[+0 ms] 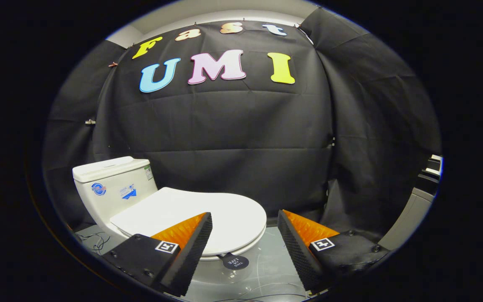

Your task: Open the toilet lid.

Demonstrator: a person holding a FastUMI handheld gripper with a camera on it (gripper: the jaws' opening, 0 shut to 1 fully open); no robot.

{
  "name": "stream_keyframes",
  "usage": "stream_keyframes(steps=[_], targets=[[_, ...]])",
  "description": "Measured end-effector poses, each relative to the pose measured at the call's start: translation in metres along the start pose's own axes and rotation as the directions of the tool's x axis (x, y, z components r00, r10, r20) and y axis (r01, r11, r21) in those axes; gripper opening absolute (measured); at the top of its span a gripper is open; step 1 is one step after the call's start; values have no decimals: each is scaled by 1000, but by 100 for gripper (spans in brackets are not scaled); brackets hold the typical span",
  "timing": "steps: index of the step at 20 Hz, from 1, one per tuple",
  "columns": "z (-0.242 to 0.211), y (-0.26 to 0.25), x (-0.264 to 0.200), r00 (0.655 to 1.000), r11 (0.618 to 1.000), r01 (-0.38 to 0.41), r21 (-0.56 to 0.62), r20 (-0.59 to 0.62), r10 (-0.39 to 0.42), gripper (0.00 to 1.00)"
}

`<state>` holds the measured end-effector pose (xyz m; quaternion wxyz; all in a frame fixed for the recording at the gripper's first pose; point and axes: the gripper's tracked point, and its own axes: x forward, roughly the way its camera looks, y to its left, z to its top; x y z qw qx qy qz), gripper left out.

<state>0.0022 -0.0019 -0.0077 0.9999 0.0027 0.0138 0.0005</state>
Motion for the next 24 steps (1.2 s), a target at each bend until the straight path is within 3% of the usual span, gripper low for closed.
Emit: stream_keyframes(steps=[6,14,17,20,24], targets=[[-6,-3,1,1000,1000,-4,26,-23,5,98],[-56,-14,9,983,989,34,142,-181,-8,99],[-74,-12,10,971,968,31,249,-236,30,99],[-90,-7,12,952,886,52,460,-292,96,99],[-117,-10,16,926,687,122,716,-331,181,99]])
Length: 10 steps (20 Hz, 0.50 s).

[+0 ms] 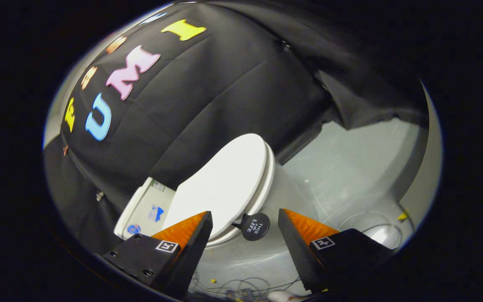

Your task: Open the toilet lid.

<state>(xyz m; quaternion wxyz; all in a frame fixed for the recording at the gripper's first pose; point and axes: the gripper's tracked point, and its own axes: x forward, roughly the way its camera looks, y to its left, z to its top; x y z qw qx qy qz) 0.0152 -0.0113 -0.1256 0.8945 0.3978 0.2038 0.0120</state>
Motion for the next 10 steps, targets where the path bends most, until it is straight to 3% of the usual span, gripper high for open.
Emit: stream_keyframes(steps=[2,5,7,10], targets=[[-8,-10,6,999,990,-11,142,-30,16,98],[-18,-17,10,995,933,-37,359,-78,70,96],[-20,-15,12,992,897,-69,437,-69,110,96],[-16,-12,15,990,874,-100,475,-40,135,85]])
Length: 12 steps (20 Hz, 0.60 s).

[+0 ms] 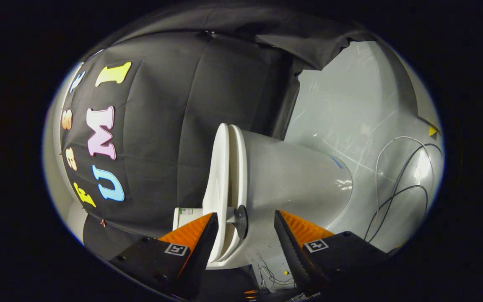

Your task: Open the toilet lid.

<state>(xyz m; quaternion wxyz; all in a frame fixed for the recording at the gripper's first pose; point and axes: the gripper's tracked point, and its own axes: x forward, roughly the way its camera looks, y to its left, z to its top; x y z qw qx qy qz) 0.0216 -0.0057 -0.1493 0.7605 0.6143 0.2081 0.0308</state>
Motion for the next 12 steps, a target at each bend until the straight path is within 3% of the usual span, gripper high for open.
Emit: stream_keyframes(steps=[2,4,9,12], targets=[[-9,6,5,999,999,-40,1,-27,40,85],[-8,-6,10,1000,998,-9,-59,-1,9,73],[-16,-5,12,998,998,-46,52,-49,48,45],[-4,-5,10,999,998,-45,53,-10,46,45]])
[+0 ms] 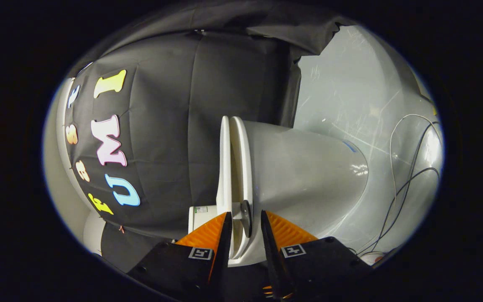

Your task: Open the toilet lid.

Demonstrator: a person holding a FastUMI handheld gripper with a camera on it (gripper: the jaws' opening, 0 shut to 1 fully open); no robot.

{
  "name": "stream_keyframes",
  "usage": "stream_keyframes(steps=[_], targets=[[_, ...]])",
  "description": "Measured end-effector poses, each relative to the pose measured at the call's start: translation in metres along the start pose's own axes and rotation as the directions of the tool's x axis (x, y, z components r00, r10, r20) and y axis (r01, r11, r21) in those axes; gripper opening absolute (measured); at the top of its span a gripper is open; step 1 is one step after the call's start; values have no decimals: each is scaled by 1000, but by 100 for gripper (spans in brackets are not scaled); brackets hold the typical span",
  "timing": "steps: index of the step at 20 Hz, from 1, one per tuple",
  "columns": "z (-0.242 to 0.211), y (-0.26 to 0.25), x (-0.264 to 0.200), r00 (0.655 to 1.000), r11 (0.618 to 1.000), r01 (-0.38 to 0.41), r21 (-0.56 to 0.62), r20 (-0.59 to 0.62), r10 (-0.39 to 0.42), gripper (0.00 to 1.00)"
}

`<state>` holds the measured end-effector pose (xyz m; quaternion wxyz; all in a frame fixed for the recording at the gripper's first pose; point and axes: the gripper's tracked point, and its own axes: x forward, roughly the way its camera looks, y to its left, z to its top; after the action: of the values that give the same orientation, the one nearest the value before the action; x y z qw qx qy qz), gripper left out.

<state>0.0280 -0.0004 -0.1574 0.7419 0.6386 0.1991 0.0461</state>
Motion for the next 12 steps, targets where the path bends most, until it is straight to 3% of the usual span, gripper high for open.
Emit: stream_keyframes(steps=[3,12], targets=[[1,0,1,1000,999,-14,37,-6,14,18],[-20,6,6,997,999,-39,-38,-75,36,18]])
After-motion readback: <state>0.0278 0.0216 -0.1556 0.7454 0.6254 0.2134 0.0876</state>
